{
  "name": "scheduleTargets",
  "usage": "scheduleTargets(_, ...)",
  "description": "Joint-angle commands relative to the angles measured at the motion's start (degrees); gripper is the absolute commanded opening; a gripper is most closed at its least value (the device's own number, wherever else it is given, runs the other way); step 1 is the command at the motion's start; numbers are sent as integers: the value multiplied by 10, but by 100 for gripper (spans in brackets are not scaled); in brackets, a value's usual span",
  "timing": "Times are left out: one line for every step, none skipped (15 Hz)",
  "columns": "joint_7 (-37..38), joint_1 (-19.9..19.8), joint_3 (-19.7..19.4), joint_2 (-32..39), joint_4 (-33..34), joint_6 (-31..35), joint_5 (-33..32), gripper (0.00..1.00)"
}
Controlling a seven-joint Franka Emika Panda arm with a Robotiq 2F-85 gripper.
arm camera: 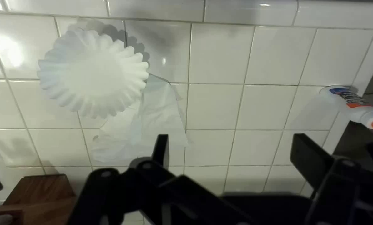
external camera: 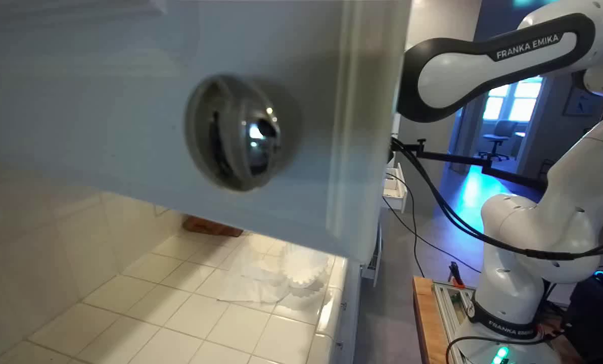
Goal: Close the cupboard door
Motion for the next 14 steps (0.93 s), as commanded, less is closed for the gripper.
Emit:
scheduleTargets(2,4,-4,1,1,-1,-2,100)
scheduleTargets(2,4,-4,1,1,-1,-2,100)
scheduleTargets(2,4,-4,1,1,-1,-2,100)
scheduleTargets(2,4,-4,1,1,-1,-3,100)
scheduleTargets(2,4,-4,1,1,-1,-3,100)
scheduleTargets(-4,3,0,-8,2,-11,-17,100)
scheduleTargets(-28,13,-7,-25,1,-23,-13,100)
scheduleTargets(-53,20,-12,-53,-7,-26,-16,100)
scheduleTargets(-75,24,-15,-72,-11,-35,-22,100)
scheduleTargets(-94,25,-16,-101,-17,-49,-37,100)
scheduleTargets(-112,25,-18,-124,-21,-59,-51,100)
scheduleTargets(-130,28,-24,-151,-26,-61,-59,100)
scheduleTargets(-142,29,-34,-175,-27,-56,-58,100)
scheduleTargets(-144,26,-45,-198,-30,-42,-52,100)
